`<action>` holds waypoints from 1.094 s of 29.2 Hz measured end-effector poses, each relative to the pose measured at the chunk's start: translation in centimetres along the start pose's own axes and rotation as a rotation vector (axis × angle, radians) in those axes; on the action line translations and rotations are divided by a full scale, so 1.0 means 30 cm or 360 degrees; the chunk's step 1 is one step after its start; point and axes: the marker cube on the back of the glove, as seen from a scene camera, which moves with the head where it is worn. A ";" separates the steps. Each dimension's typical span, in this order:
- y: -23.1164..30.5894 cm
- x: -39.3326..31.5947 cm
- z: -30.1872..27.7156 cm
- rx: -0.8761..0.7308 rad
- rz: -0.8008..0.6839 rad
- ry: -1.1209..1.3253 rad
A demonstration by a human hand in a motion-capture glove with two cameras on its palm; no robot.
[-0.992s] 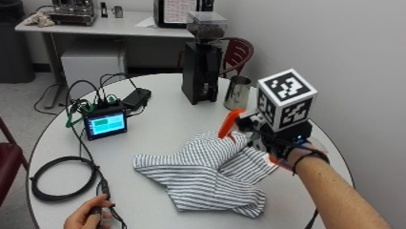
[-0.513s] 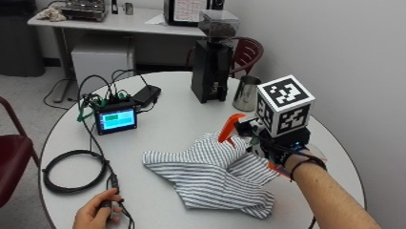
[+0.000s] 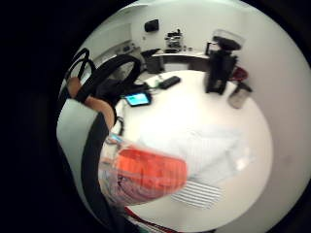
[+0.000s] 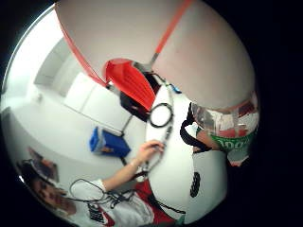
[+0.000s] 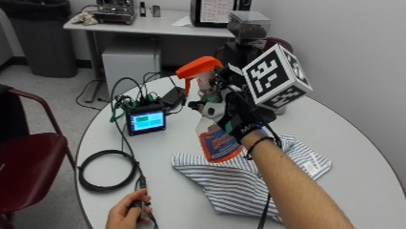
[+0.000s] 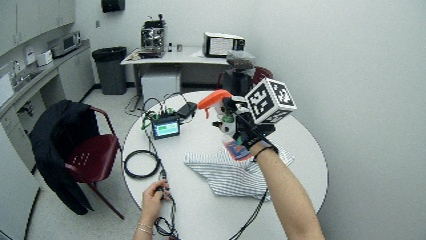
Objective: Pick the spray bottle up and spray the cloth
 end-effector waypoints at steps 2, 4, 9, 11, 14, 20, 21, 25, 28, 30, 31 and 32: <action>0.011 -0.019 0.080 -0.0007 0.0031 -0.0229; 0.023 -0.019 0.154 -0.0020 0.0054 -0.0369; 0.057 0.030 0.284 -0.0073 0.0043 -0.0500; 0.079 0.056 0.325 -0.0110 0.0040 -0.0554; 0.100 0.093 0.365 -0.0158 0.0040 -0.0636; 0.096 0.168 0.344 -0.0160 0.0077 -0.0734; 0.093 0.178 0.336 -0.0157 0.0074 -0.0731; 0.086 0.195 0.334 -0.0179 0.0014 -0.0621; 0.090 0.193 0.361 -0.0221 0.0005 -0.0572; 0.108 0.191 0.380 -0.0255 0.0033 -0.0552; 0.119 0.194 0.388 -0.0278 0.0048 -0.0547; 0.130 0.199 0.396 -0.0304 0.0057 -0.0553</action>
